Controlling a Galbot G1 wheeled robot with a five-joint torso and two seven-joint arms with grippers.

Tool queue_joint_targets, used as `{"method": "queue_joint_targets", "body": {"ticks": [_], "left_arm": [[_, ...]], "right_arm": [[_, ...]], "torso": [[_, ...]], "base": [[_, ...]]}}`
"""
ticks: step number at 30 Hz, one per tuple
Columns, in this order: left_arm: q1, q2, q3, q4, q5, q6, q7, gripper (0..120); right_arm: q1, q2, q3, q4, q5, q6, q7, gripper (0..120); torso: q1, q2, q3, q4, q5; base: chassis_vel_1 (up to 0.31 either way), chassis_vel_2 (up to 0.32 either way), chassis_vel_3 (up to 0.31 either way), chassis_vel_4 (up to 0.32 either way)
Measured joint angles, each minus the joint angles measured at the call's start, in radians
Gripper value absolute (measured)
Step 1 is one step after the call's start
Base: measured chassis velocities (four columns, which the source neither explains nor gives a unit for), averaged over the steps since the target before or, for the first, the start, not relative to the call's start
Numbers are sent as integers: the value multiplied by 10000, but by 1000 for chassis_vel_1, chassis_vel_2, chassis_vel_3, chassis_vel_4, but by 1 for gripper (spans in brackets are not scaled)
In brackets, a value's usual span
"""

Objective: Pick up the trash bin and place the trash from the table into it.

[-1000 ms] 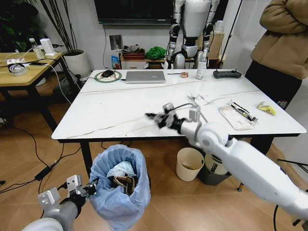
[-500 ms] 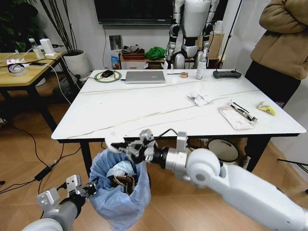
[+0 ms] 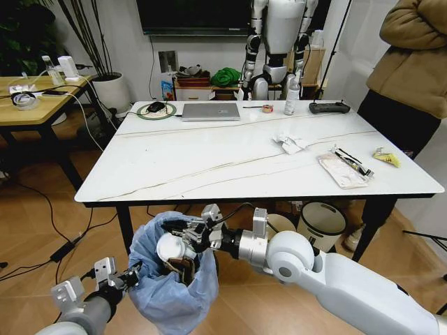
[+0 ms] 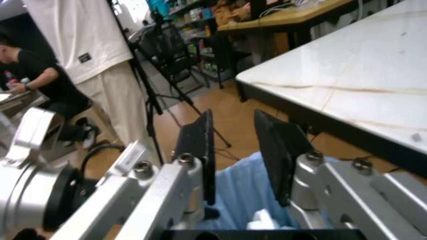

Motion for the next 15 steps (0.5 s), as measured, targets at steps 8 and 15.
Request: {"method": "queue_joint_targets", "body": {"ticks": [8,15], "left_arm": [[27,53,59,178,1,2,-12,0],[-148,159,69,185,-85,2,-16,0]], "right_arm": [[349,154,1370,-667,-11,-143,1973,55],[480,74,2896,-2411,-972,373,3092,81]], "torso": [[0,0,0,2,-1],[2,0,1,0,4]], "base": [[0,0,0,0],[0,0,0,0]]}}
